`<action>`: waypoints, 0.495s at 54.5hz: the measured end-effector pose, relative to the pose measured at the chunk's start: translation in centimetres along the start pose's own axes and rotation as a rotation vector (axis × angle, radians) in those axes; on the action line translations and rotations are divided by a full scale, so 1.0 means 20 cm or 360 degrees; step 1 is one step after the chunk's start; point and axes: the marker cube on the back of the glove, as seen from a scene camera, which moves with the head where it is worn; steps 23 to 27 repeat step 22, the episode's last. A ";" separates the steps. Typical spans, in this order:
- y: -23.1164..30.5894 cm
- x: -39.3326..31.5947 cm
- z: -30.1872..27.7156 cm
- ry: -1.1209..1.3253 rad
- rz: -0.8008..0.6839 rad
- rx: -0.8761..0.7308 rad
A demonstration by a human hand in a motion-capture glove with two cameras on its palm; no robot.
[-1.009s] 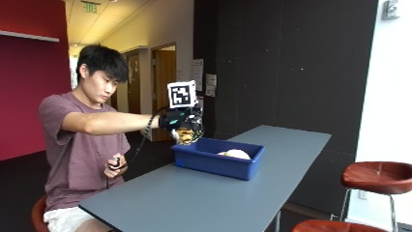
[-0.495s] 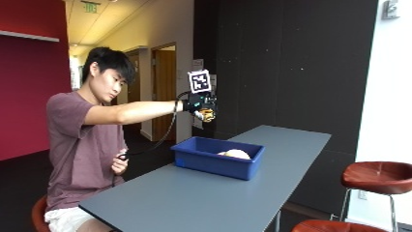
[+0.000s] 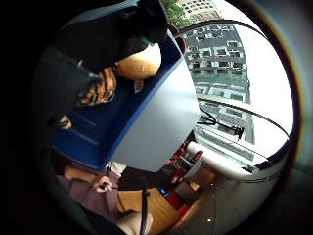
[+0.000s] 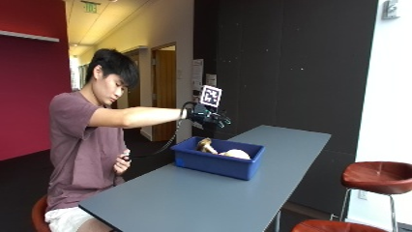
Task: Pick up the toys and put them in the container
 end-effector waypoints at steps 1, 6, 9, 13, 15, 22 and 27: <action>0.01 0.01 0.00 0.0000 -0.0017 0.0020; 0.02 0.03 -0.02 -0.0011 -0.0026 0.0126; 0.04 0.05 -0.03 0.0014 -0.0003 0.0143; 0.07 0.10 -0.06 0.0024 0.0027 0.0145; 0.10 0.12 -0.07 0.0021 0.0047 0.0154; 0.14 0.16 -0.11 -0.0139 0.0269 0.0174; 0.14 0.16 -0.11 -0.0139 0.0269 0.0174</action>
